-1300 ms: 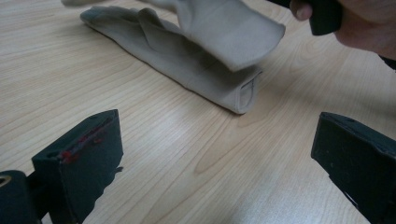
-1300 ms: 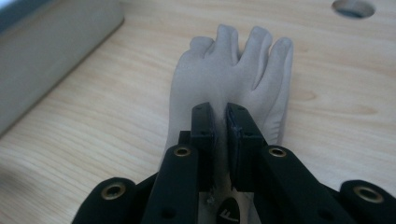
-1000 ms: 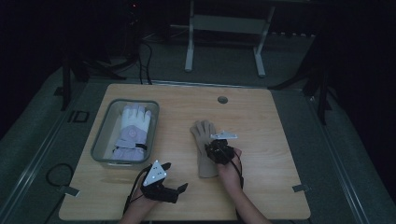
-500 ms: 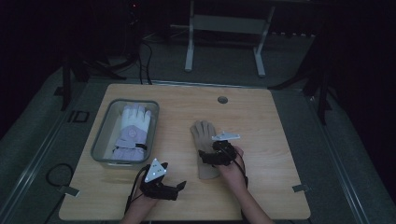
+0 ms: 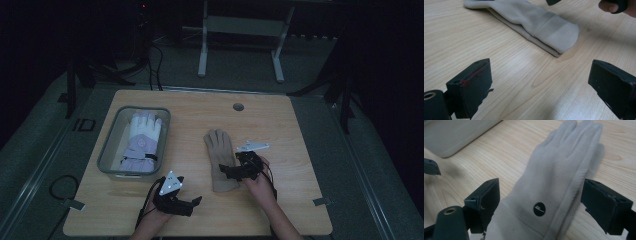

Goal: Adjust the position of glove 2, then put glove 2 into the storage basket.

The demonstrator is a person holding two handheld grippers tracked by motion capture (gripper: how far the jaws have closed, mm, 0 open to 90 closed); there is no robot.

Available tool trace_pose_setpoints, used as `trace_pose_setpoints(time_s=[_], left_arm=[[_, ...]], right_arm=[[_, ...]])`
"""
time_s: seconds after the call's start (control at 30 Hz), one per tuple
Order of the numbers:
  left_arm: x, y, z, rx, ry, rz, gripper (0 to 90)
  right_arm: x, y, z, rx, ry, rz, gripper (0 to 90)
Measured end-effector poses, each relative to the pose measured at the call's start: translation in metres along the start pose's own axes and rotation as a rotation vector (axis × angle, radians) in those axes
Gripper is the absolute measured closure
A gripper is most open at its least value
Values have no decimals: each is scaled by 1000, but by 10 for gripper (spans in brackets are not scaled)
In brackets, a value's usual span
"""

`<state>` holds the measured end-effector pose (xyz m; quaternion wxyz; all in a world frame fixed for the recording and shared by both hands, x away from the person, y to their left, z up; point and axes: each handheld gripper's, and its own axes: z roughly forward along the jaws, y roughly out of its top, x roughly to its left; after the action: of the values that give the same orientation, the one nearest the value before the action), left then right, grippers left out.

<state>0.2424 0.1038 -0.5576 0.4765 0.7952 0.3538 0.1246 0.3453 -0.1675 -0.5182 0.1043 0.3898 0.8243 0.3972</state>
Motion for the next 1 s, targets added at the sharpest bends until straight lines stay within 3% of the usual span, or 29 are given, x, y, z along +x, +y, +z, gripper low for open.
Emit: trace_pose_setpoints(time_s=[0.1,0.37,0.77,0.83,0.93,1.0], left_arm=[[-2,2,1,-16,9,20,52],[-12,13,3,-57,-5,130,68],[-21,33,31,-8,-71,210,80],[-22,35,37,0,-82,221,92],[-23,38,46,18,-130,230,108],[-24,39,52,33,-130,256,123]], right_arm=[[-2,0,-2,28,-5,12,124],[-16,5,-6,-1,10,21,137],[-44,25,7,-32,-20,63,185],[-47,26,12,-25,-19,75,185],[-49,29,18,-23,-18,86,185],[-49,30,24,-14,-24,89,185]])
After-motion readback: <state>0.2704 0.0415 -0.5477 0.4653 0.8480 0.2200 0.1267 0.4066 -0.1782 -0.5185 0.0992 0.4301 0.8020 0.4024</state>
